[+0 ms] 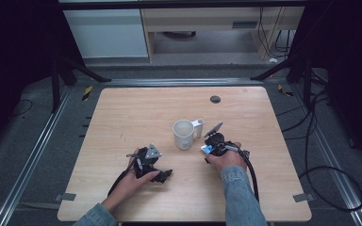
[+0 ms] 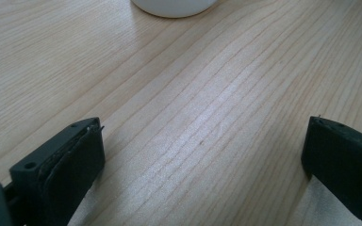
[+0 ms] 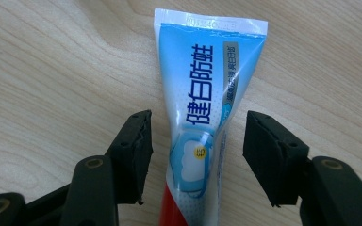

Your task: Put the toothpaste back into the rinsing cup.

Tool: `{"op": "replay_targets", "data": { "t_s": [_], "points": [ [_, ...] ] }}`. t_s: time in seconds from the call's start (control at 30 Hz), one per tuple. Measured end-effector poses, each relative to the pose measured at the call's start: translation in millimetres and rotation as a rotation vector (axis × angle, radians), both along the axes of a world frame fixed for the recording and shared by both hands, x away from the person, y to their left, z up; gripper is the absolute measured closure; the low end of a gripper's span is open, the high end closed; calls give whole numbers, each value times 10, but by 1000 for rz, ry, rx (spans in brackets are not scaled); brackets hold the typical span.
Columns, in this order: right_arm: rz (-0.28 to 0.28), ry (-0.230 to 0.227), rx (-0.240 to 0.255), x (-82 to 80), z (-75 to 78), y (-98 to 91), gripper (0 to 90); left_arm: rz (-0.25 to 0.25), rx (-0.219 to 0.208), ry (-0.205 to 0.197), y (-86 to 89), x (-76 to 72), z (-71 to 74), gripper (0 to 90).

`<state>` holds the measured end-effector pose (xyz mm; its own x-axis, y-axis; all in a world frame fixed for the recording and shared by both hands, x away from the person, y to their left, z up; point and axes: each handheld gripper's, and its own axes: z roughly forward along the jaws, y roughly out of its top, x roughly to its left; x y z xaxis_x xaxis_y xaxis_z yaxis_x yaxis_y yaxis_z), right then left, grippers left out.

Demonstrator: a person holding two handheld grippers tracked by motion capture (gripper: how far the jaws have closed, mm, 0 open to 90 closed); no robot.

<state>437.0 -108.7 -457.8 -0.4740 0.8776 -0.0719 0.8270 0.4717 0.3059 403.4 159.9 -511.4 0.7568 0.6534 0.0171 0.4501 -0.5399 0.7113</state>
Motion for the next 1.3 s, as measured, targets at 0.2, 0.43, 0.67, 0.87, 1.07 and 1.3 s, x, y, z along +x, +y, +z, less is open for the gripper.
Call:
{"op": "replay_targets", "data": {
  "t_s": [0.2,0.43,0.67,0.87,1.07,1.3],
  "points": [
    [-10,16,-10,48,-64,-22,439,0,0,0,0,0,0,0],
    [-1,23,6,88,-105,-24,503,0,2,0,-1,2,1,0],
    [1,36,9,103,-118,-61,573,-2,5,1,1,3,3,0],
    [0,52,28,103,-118,-76,643,-2,5,1,1,3,3,0],
    [-5,45,41,99,-66,-108,705,-2,5,1,1,3,3,0],
    [-14,29,58,80,7,-153,719,-2,5,1,1,3,3,0]
  ]
}}
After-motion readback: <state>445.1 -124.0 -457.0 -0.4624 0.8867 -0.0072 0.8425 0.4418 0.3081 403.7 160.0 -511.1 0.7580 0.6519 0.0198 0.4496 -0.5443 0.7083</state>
